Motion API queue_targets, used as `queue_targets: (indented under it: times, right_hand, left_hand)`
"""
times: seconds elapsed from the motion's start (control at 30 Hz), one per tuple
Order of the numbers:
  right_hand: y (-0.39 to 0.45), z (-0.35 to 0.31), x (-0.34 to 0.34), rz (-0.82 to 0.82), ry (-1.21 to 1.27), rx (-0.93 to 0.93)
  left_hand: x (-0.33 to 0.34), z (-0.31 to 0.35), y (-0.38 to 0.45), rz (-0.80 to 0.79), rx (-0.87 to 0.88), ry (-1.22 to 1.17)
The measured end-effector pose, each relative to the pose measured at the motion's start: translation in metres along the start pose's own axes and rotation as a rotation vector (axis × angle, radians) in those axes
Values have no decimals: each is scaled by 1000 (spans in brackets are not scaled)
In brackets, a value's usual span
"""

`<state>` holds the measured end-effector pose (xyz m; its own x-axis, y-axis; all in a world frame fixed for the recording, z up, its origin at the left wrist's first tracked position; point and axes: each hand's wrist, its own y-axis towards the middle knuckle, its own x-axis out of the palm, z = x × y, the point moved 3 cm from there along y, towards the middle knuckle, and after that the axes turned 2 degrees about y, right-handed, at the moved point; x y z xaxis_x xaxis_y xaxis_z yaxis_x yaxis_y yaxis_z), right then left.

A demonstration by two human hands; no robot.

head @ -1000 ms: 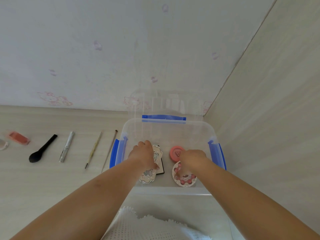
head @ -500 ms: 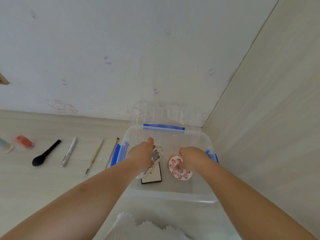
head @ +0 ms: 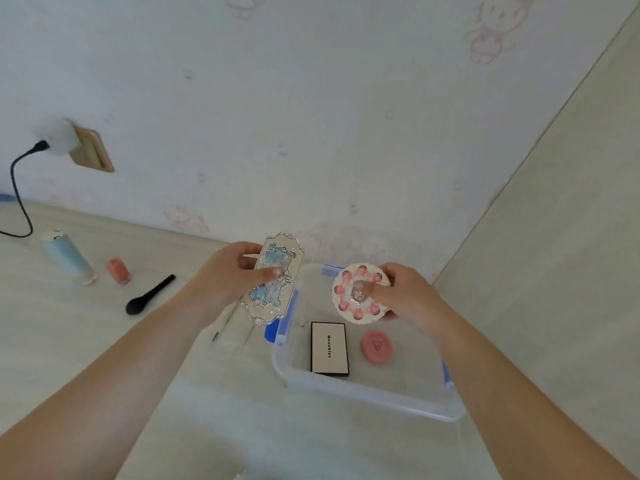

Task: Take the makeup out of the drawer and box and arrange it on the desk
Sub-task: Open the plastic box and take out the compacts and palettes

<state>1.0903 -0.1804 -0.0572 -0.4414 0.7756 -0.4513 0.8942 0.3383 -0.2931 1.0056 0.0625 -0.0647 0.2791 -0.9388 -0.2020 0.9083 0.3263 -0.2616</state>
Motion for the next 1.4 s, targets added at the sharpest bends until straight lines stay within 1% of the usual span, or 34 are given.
queue_targets:
  times: [0.2,0.33,0.5,0.57,0.67,0.87,1.0,1.17,1.4]
  right_hand:
    - [0,-45,74,-47,163,-37]
    - [5,-74,147,-159,172,-56]
    - [14,-76,244,-264,157,63]
    - [19,-68,279,-301,190,152]
    - [27,-56,326,-298,215,292]
    - [33,-36,386,-309,263,438]
    - [39,-35,417,-308,327,495]
    - [49,-38,435,-252,346,515]
    - [64,-38,447,-201,302,502]
  left_hand:
    - [-79,-44,-20,41,-68,-134]
    - [-147,-87,-32,86,-145,-149]
    - [-226,-151,-42,155,-295,-45]
    - [-252,-174,-40,167,-346,-28]
    - [-288,-207,-29,176,-412,-47]
    - [-317,-240,-12,213,-459,-41]
    - [-325,-252,7,182,-467,31]
    - [-327,-253,28,167,-423,130]
    - [-333,-249,42,212,-376,193]
